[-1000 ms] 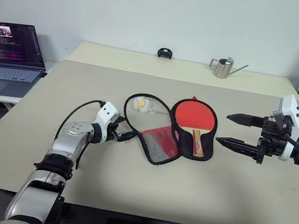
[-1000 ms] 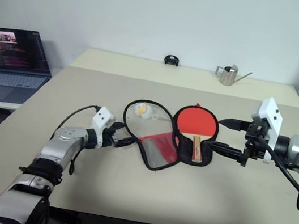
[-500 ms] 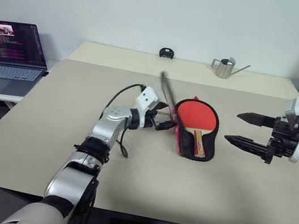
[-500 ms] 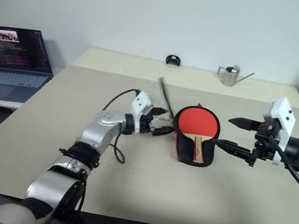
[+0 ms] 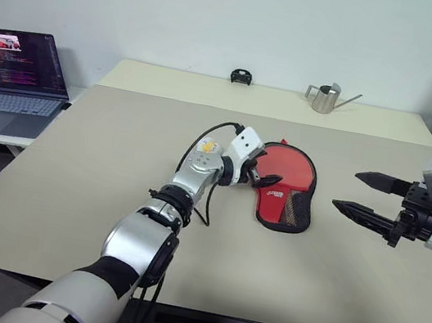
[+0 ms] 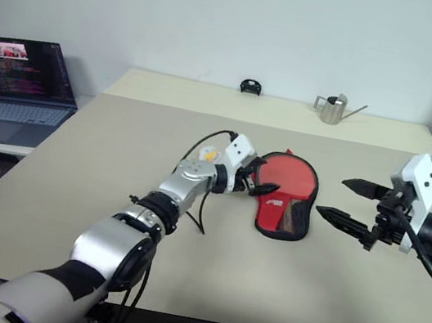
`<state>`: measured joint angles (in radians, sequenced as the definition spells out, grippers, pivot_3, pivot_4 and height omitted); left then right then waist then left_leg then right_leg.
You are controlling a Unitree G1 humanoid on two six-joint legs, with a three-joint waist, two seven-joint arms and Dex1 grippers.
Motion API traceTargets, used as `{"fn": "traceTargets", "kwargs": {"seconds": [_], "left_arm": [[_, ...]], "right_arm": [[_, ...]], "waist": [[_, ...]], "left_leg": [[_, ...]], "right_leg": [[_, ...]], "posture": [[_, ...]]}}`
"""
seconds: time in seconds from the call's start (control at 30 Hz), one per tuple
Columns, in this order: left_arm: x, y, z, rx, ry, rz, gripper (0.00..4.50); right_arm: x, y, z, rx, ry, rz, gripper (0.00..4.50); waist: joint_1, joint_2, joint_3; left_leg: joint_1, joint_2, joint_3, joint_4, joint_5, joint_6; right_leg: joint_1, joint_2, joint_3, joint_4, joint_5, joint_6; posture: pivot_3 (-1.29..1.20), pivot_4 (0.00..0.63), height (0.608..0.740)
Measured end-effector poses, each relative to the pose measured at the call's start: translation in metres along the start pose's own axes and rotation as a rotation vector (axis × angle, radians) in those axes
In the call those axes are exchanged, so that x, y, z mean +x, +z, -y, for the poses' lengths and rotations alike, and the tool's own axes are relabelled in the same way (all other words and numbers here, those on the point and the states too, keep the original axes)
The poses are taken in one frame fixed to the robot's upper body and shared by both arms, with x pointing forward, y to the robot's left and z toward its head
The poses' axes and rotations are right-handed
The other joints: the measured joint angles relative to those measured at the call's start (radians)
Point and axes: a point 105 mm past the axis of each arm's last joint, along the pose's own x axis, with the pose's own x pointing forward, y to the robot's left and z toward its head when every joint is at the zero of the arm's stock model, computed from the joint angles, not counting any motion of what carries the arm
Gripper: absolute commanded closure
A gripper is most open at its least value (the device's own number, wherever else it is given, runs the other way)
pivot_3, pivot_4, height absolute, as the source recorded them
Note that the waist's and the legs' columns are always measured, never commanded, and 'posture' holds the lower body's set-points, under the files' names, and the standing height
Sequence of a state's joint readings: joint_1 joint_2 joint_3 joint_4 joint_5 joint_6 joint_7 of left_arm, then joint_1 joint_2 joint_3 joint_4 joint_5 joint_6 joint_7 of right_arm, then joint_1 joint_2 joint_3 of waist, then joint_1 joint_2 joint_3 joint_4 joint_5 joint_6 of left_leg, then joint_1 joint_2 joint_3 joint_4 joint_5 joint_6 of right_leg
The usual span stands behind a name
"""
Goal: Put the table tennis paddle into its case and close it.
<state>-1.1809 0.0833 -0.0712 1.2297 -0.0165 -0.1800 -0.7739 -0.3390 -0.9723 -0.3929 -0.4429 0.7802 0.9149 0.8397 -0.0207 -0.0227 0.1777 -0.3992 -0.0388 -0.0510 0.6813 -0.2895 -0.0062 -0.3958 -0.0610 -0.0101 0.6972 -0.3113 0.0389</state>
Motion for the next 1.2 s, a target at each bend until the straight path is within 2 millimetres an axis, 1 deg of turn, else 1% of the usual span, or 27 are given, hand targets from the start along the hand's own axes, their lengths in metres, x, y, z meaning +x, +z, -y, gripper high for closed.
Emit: {"fn": "traceTargets", "kwargs": {"seconds": [0.1, 0.23, 0.3, 0.33, 0.43, 0.53, 0.63, 0.77, 0.83, 0.97, 1.1, 1.2], "left_arm": [[-0.003, 0.004, -0.004, 0.008, 0.01, 0.024, 0.0], [-0.021, 0.012, -0.018, 0.017, -0.009, 0.068, 0.0], [-0.035, 0.019, -0.021, 0.032, -0.052, 0.122, 0.0], [-0.041, 0.019, -0.022, 0.036, -0.07, 0.134, 0.0], [-0.065, 0.012, -0.024, 0.03, -0.114, 0.141, 0.0], [-0.089, 0.008, -0.028, 0.012, -0.115, 0.138, 0.0], [-0.114, 0.015, -0.032, 0.044, -0.093, 0.125, 0.0], [-0.143, 0.023, -0.021, 0.055, -0.115, 0.102, 0.0], [-0.151, 0.027, -0.014, 0.038, -0.136, 0.093, 0.0], [-0.163, 0.037, -0.002, 0.004, -0.185, 0.09, 0.0], [-0.174, 0.052, 0.001, -0.022, -0.206, 0.115, 0.0], [-0.175, 0.056, 0.002, -0.027, -0.207, 0.122, 0.0]], "right_arm": [[0.004, -0.003, 0.004, 0.029, -0.043, 0.013, 0.02], [0.016, -0.012, 0.009, 0.09, -0.078, 0.027, 0.02], [0.023, -0.021, 0.012, 0.123, -0.091, 0.015, 0.02], [0.026, -0.025, 0.013, 0.134, -0.095, 0.004, 0.02], [0.036, -0.032, 0.02, 0.158, -0.117, -0.014, 0.02], [0.045, -0.039, 0.027, 0.162, -0.142, -0.036, 0.02], [0.059, -0.047, 0.034, 0.183, -0.149, -0.055, 0.02], [0.079, -0.06, 0.045, 0.198, -0.183, -0.088, 0.02], [0.086, -0.07, 0.048, 0.21, -0.195, -0.115, 0.02], [0.097, -0.082, 0.056, 0.196, -0.213, -0.16, 0.02], [0.1, -0.093, 0.066, 0.183, -0.238, -0.192, 0.02], [0.107, -0.103, 0.067, 0.183, -0.235, -0.22, 0.02]], "waist": [[0.0, 0.0, 0.0], [-0.006, 0.0, 0.0], [-0.007, 0.0, 0.0], [-0.007, 0.0, 0.0], [-0.01, 0.0, 0.0], [-0.011, 0.0, 0.0], [-0.012, 0.0, 0.0], [-0.011, 0.001, 0.0], [-0.009, 0.001, 0.0], [-0.007, 0.001, 0.0], [-0.01, 0.001, 0.0], [-0.011, 0.001, 0.0]], "left_leg": [[0.0, 0.0, 0.0, 0.0, 0.001, -0.002], [0.0, 0.0, 0.0, 0.0, 0.002, -0.003], [0.0, 0.0, 0.0, 0.0, 0.002, -0.003], [0.0, 0.0, 0.0, 0.0, 0.002, -0.003], [0.0, 0.0, 0.0, 0.0, 0.002, -0.003], [0.0, 0.0, -0.001, 0.0, 0.002, -0.003], [0.0, 0.0, -0.001, 0.0, 0.002, -0.003], [0.0, 0.0, -0.002, 0.0, 0.002, -0.004], [0.0, 0.0, -0.002, 0.0, 0.002, -0.004], [0.0, 0.0, -0.002, 0.0, 0.002, -0.003], [0.001, 0.0, -0.002, 0.0, 0.002, -0.003], [0.001, 0.001, -0.001, 0.0, 0.002, -0.003]], "right_leg": [[0.0, 0.0, 0.0, 0.0, 0.0, 0.0], [0.0, 0.0, 0.0, 0.0, 0.0, 0.0], [0.0, 0.0, 0.0, 0.0, 0.0, 0.0], [0.0, 0.0, 0.0, 0.0, 0.0, 0.0], [0.0, 0.0, 0.001, 0.0, 0.0, 0.0], [0.0, 0.0, 0.001, 0.0, 0.0, 0.0], [0.0, 0.0, 0.002, 0.0, 0.0, 0.0], [0.0, 0.0, 0.002, 0.0, 0.0, 0.0], [0.0, 0.0, 0.001, 0.0, 0.0, 0.0], [0.0, 0.0, 0.001, 0.0, 0.0, 0.0], [0.0, 0.0, 0.001, 0.0, 0.0, 0.0], [0.0, 0.0, 0.001, 0.0, 0.0, 0.0]], "posture": [[0.0, 0.15, 0.74], [0.0, 0.15, 0.74], [0.0, 0.15, 0.74], [0.0, 0.15, 0.74], [0.0, 0.15, 0.74], [0.0, 0.15, 0.74], [0.0, 0.15, 0.74], [0.0, 0.15, 0.74], [0.0, 0.15, 0.74], [0.0, 0.15, 0.74], [0.0, 0.15, 0.74], [0.0, 0.15, 0.74]]}}
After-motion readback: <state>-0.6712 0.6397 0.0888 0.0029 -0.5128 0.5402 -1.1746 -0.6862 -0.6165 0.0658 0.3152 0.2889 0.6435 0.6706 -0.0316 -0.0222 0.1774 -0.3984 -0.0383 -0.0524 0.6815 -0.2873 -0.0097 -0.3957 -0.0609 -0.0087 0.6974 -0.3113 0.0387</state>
